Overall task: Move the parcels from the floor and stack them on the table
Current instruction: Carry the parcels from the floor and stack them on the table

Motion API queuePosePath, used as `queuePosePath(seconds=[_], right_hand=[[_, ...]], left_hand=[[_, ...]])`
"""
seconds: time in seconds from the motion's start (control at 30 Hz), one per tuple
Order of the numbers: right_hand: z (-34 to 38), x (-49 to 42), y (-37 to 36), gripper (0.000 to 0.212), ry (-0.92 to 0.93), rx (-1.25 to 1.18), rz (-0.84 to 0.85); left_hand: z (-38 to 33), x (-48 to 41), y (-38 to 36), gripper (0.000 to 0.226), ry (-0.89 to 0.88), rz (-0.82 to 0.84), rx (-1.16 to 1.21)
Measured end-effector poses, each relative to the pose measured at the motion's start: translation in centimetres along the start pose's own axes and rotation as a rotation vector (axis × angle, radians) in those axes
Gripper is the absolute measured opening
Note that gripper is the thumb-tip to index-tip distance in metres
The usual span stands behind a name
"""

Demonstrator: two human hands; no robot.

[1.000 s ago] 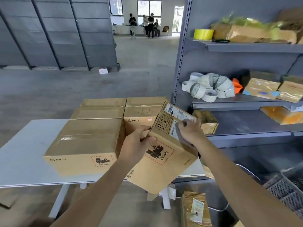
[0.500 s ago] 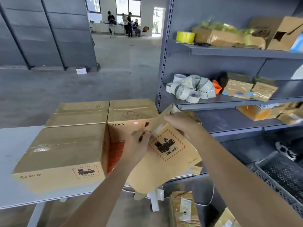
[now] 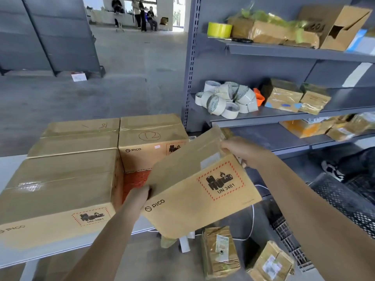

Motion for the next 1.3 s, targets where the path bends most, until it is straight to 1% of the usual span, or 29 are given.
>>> queuePosePath(seconds=[0.07, 0.17, 0.23, 0.3, 0.37, 0.43, 0.47, 0.53, 0.6, 0.67, 0.73, 0.8, 0.87, 0.97, 1.03, 1.13, 1.2, 1.3], right_hand=[[-1.9, -0.5, -1.0, 0.018, -0.022, -0.039, 0.045], [-4.2, -1.9, -3.7, 0.021, -0.053, -0.186, 0.078], [-4.8, -3.2, -5.6, 0.024, -0.083, -0.264, 0.075], [-5.0, -4.6, -7.5, 0.031, -0.108, -0.311, 0.066], [-4.9, -5.9, -9.1, 0.039, -0.110, -0.294, 0.050], [-4.9, -6.8, -10.6, 0.045, -0.095, -0.215, 0.030], [-4.8, -7.1, -11.3, 0.046, -0.077, -0.177, 0.029], [-4.4, -7.4, -12.7, 0.038, -0.044, -0.156, 0.007], [-3.8, -7.5, -13.2, 0.032, -0.031, -0.163, -0.046], [-3.6, -7.7, -13.7, 0.040, -0.085, -0.186, -0.057], [-3.9, -8.0, -14.3, 0.049, -0.139, -0.189, -0.044], [-3.9, -8.3, -14.5, 0.054, -0.125, -0.155, -0.042], [-3.2, -8.5, -14.4, 0.056, -0.060, -0.111, -0.061], [-2.0, -8.8, -14.5, 0.054, 0.015, -0.049, -0.099], [-1.4, -8.9, -15.2, 0.057, 0.008, 0.011, -0.096], [-1.3, -8.8, -16.1, 0.074, -0.022, 0.064, -0.065], [-1.2, -8.6, -16.0, 0.076, -0.039, 0.125, -0.083], [-1.0, -8.6, -16.0, 0.077, -0.060, 0.256, -0.117]], left_hand=[[0.1, 0.5, 1.0, 0.035, -0.055, -0.048, -0.022], [-1.1, 1.1, 2.3, 0.038, -0.207, -0.108, -0.124], [-2.4, 1.1, 2.7, 0.037, -0.303, -0.114, -0.233], [-3.4, 0.7, 2.9, 0.037, -0.352, -0.113, -0.358], [-3.6, 0.1, 3.0, 0.036, -0.366, -0.099, -0.433], [-3.6, 0.0, 2.9, 0.035, -0.400, -0.089, -0.570], [-3.5, -0.2, 2.8, 0.039, -0.435, -0.072, -0.658], [-3.1, -0.3, 2.4, 0.051, -0.544, -0.059, -0.849], [-2.9, 0.1, 2.4, 0.053, -0.652, -0.112, -1.034], [-2.8, -0.1, 3.5, 0.052, -0.642, -0.185, -1.131], [-2.5, -0.7, 5.3, 0.051, -0.561, -0.227, -1.132], [-2.2, -1.6, 6.9, 0.052, -0.495, -0.195, -1.078], [-1.8, -2.1, 7.6, 0.059, -0.511, -0.137, -1.092], [-1.2, -2.2, 7.9, 0.083, -0.587, -0.128, -1.104], [-0.5, -2.5, 8.1, 0.094, -0.596, -0.096, -1.202], [0.0, -3.2, 8.8, 0.091, -0.603, -0.077, -1.337], [-0.4, -3.3, 9.2, 0.084, -0.660, -0.125, -1.365], [-0.6, -3.2, 9.5, 0.082, -0.739, -0.158, -1.377]])
Point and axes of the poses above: each hand's wrist, its own x-axis away from the middle knuckle, its own y-axis out of the back of the hand, z = x × y, the point moved 5 cm from there along -x, towards the middle knuckle, and after that the axes turned 15 degrees about x, right-handed, at the moved point
